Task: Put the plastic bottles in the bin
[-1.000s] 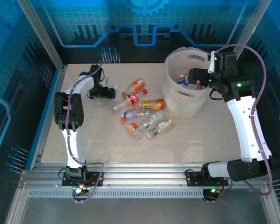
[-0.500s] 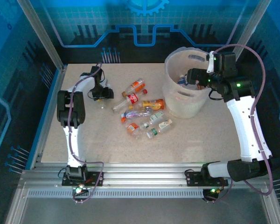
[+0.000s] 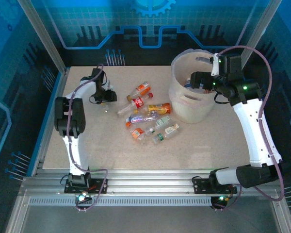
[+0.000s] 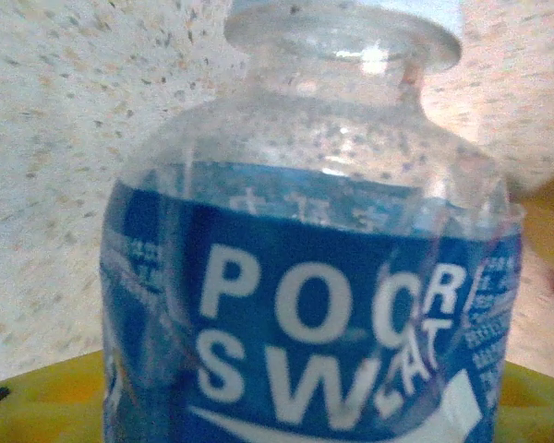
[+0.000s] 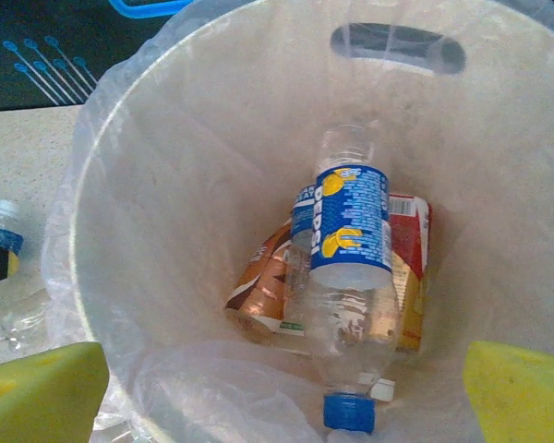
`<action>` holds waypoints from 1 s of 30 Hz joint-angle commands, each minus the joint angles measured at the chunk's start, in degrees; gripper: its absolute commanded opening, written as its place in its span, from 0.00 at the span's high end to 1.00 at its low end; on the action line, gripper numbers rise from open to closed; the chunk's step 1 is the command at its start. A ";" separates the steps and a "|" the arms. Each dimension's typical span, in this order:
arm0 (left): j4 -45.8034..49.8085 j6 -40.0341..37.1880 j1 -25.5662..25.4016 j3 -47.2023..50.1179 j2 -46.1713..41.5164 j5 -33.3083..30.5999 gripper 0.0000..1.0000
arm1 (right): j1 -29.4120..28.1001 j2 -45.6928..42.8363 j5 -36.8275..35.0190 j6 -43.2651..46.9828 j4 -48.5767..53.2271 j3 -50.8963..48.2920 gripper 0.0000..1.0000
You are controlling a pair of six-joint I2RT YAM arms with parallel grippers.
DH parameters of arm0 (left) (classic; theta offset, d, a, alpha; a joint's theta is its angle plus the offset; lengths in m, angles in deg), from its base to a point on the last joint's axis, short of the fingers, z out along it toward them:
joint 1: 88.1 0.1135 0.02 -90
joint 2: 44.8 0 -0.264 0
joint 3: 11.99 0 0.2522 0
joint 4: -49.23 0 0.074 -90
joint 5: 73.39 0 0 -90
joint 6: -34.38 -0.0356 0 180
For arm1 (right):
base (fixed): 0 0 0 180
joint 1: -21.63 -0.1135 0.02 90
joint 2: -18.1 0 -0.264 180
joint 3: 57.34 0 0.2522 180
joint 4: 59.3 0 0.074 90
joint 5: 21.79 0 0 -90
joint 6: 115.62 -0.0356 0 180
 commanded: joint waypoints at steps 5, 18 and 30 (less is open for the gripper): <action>-9.75 2.30 -1.49 7.79 -17.78 3.46 0.45 | -2.59 -1.58 6.16 -1.22 -4.16 -0.54 0.00; -41.44 5.46 -14.20 27.12 -38.63 15.37 0.44 | -5.35 -1.27 22.40 -5.58 -14.75 -5.02 0.00; -54.68 8.34 -23.48 29.37 -39.52 21.55 0.44 | -12.48 3.25 28.23 -6.35 -23.07 -3.49 0.02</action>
